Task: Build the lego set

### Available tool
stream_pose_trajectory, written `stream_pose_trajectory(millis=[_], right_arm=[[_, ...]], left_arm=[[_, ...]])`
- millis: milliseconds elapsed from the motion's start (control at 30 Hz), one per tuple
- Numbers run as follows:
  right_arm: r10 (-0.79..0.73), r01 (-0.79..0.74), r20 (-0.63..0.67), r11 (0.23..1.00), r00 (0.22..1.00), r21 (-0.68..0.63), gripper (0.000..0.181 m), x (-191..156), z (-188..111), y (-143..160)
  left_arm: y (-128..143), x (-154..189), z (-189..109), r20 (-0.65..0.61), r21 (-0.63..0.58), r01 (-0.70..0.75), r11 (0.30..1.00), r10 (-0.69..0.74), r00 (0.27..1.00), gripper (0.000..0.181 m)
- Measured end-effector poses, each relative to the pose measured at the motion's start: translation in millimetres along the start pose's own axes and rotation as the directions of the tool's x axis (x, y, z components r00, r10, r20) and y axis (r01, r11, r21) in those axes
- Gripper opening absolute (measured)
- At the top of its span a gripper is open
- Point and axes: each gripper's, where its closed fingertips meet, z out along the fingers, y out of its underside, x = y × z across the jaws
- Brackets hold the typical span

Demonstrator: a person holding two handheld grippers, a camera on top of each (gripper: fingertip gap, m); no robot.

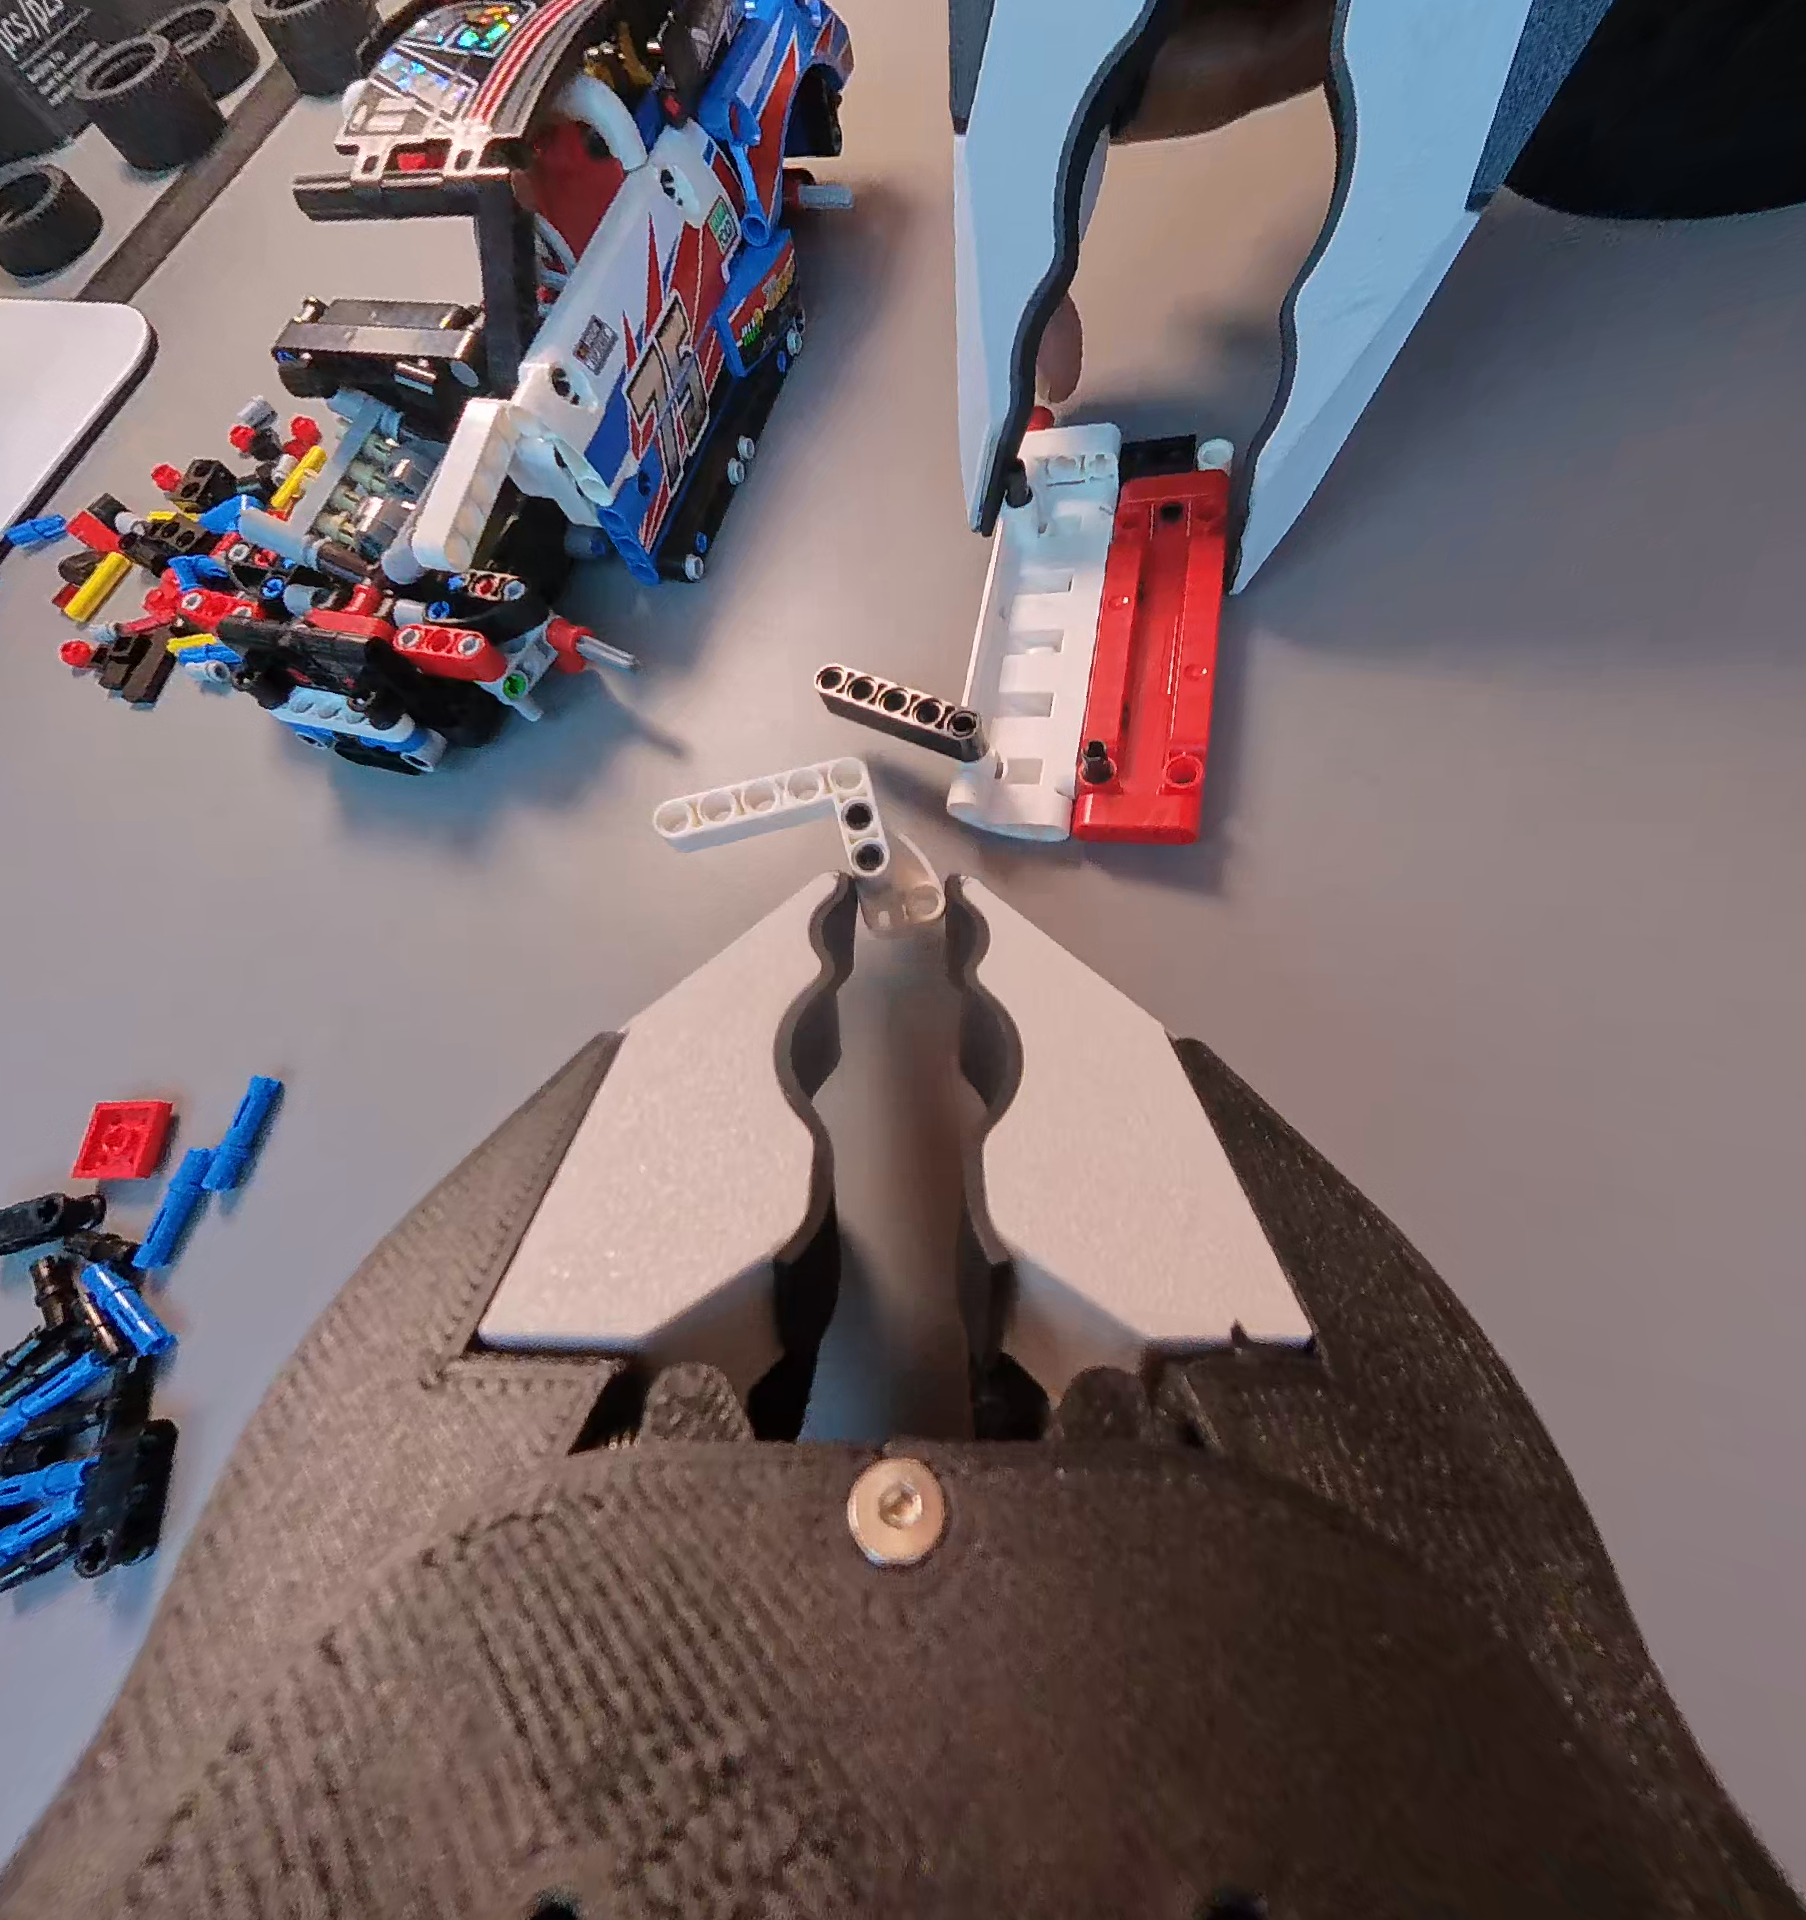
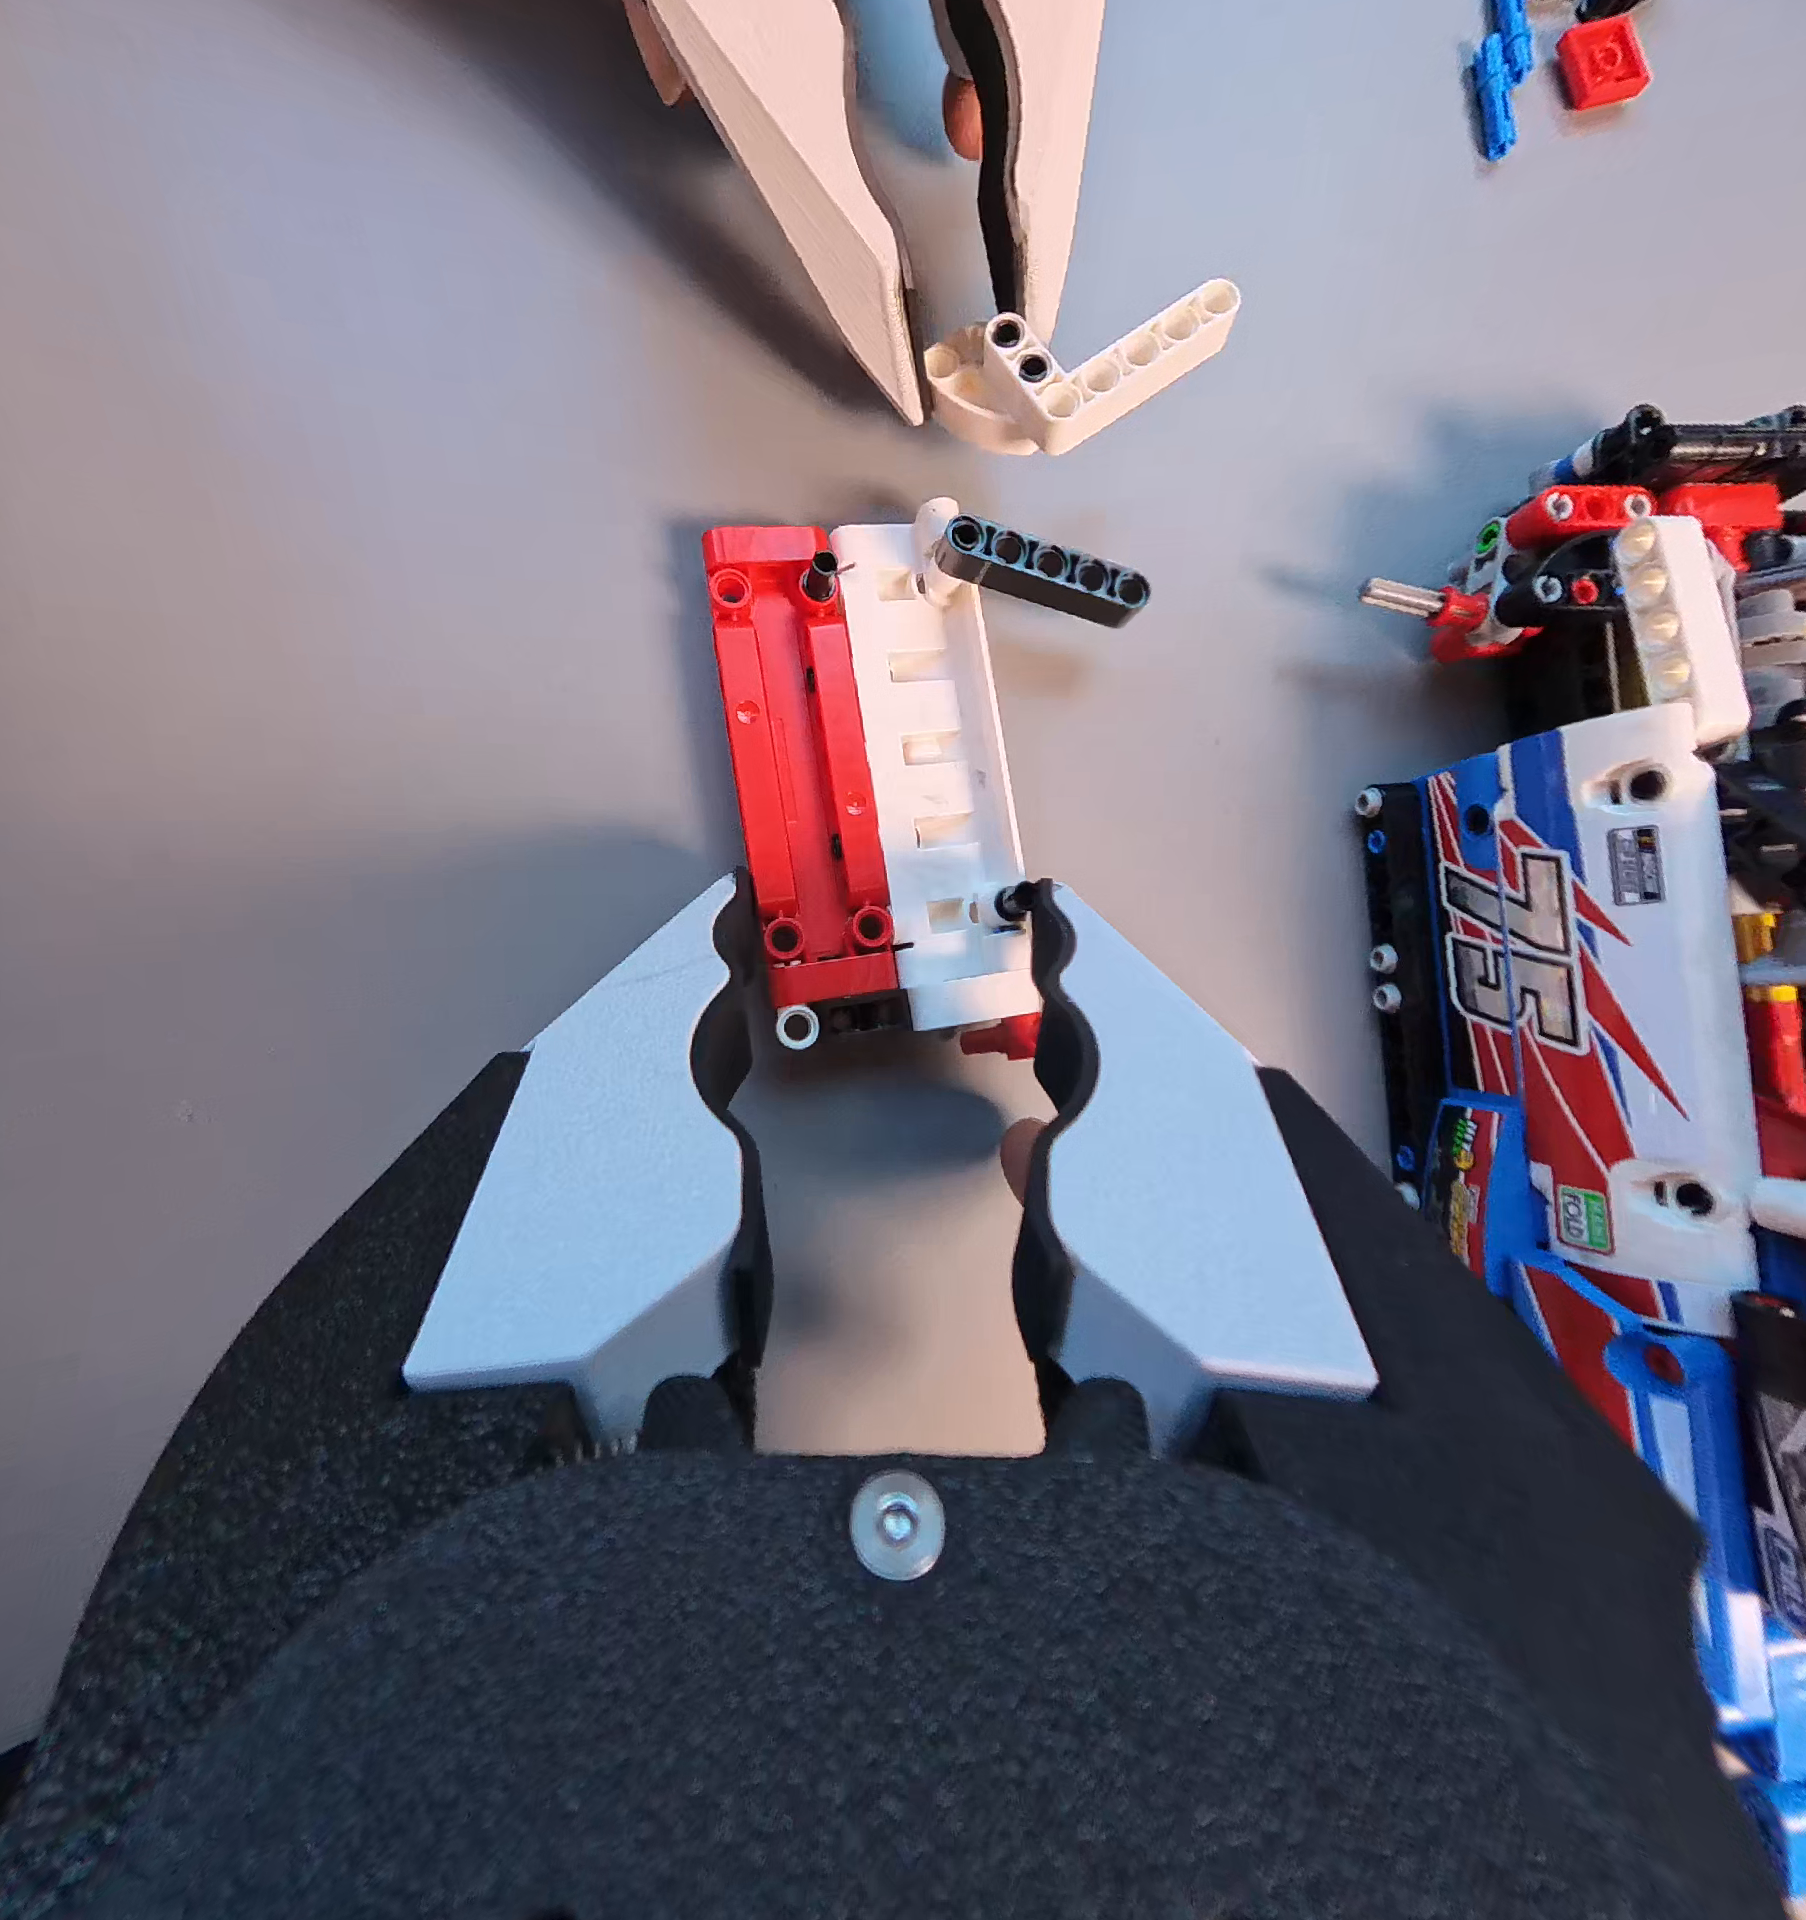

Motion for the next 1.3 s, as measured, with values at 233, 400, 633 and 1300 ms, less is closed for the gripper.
stream_pose_trajectory(millis=[233,400,633,1300], right_arm=[[0.004,-0.004,-0.047,1.0,0.999,0.007,0.05,1.8,-3.7,3.4],[0.122,-0.124,-0.094,0.992,0.988,-0.006,0.05,5.2,0.7,-0.1],[0.167,-0.169,-0.106,0.985,0.98,-0.013,0.053,-6.8,5.8,-10.3],[0.224,-0.229,-0.092,0.972,0.97,-0.058,0.051,-8.4,-3.1,-4.0]], left_arm=[[2.3,-5.3,3.8,0.045,-0.024,0.006,1.0,-0.004,0.999,0.015],[0.1,-10.0,3.1,0.065,-0.011,0.077,0.997,-0.076,0.995,0.015],[-2.6,-13.4,-0.8,0.086,0.006,0.111,0.994,-0.111,0.99,0.015],[-11.0,-14.8,-7.5,0.103,0.043,0.109,0.993,-0.113,0.988,0.015]])
